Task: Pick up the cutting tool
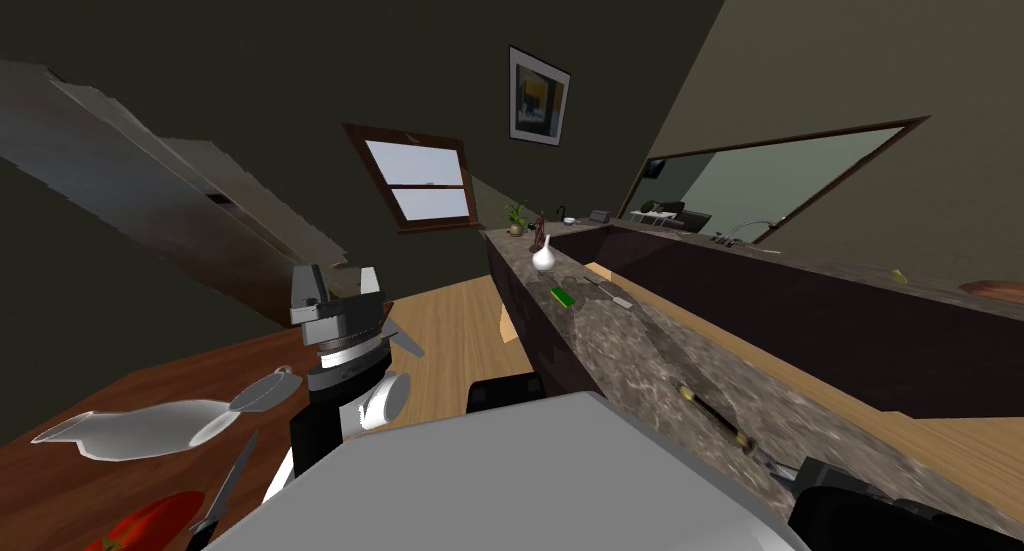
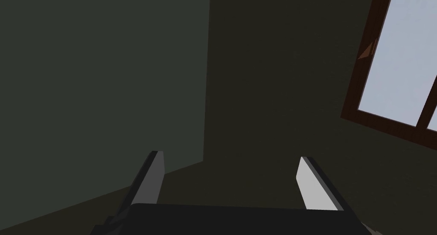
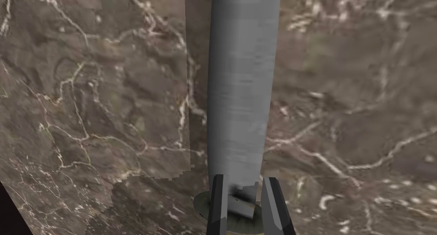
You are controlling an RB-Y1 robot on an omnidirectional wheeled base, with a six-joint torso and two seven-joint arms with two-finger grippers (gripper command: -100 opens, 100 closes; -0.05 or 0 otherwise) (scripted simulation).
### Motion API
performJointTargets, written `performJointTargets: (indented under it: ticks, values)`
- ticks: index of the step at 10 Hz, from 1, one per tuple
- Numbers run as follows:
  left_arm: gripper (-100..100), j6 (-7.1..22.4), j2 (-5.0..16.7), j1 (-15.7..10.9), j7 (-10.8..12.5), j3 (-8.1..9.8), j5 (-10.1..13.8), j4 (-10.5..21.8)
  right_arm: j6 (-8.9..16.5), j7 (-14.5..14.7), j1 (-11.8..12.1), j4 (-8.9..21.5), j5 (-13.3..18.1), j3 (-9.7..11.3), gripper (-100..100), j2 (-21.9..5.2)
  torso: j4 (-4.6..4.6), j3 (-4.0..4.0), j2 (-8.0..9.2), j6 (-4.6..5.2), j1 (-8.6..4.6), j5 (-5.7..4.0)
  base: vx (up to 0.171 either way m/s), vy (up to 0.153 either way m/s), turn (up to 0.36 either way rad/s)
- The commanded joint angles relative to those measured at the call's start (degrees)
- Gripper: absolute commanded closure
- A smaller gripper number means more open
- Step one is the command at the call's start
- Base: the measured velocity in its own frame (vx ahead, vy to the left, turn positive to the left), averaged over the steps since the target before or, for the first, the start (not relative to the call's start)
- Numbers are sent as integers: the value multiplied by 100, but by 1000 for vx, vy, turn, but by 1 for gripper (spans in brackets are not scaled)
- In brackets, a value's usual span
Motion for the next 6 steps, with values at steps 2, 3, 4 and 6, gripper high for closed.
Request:
performJointTargets:
  ticks: [2, 3, 4, 6]
  values:
    - [0, 0, 0, 0, 0, 0, 0, 0, -88, -21, 157, -36, -28, -153, 100, -48, 0, 0, 0, 1, 0, -2, 7, 7, -22]
    - [0, 0, 0, 0, 0, 0, 0, 0, -115, -31, 227, -43, -42, -231, 100, -74, -1, -2, -3, 1, 5, 3, 13, 13, -43]
    - [0, 0, 0, 0, 0, 0, 0, 0, -168, -51, 365, -59, -68, -387, 100, -127, -2, -3, -4, 0, 8, 4, 10, 11, -35]
    - [0, 0, 0, 0, 0, 0, 0, 0, -248, -80, 573, -82, -108, -622, 100, -206, -2, -4, -6, -1, 6, 3, 8, 9, -30]
